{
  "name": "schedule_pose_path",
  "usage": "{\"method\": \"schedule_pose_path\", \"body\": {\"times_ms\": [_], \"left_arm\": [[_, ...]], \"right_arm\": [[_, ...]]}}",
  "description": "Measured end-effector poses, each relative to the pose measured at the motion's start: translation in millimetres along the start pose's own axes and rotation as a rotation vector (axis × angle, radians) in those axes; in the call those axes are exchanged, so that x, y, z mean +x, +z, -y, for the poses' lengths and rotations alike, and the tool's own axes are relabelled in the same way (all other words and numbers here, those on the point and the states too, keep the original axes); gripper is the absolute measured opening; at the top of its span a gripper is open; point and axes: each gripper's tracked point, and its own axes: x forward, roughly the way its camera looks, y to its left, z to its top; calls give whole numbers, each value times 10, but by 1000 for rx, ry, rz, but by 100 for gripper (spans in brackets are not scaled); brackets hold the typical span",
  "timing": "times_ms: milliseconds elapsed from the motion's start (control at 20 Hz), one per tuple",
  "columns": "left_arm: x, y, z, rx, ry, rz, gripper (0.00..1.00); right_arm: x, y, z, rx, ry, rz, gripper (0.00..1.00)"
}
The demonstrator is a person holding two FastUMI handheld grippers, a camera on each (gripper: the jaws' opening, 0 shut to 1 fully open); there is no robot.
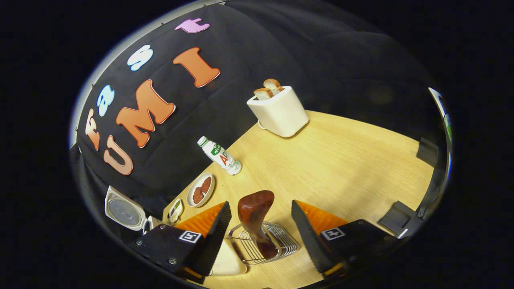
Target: Close the left gripper, press the button to open the rice cooker; take a wooden spoon from the chopstick holder with the right hand, scoop a spoonful of rice and pour it into the rice cooker, then put the wooden spoon back into the chopstick holder.
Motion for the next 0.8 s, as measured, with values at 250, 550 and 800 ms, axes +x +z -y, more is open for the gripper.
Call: {"method": "schedule_pose_path", "body": {"times_ms": [250, 550, 800], "left_arm": [[34, 93, 91, -21, -22, 22, 100], [119, 198, 145, -32, -28, 38, 100], [301, 532, 105, -38, 4, 77, 100]], "right_arm": [[-144, 323, -6, -95, -63, 73, 95], [-516, 906, -335, -218, -79, 204, 95], [-821, 1210, -707, -347, -53, 268, 95]]}}
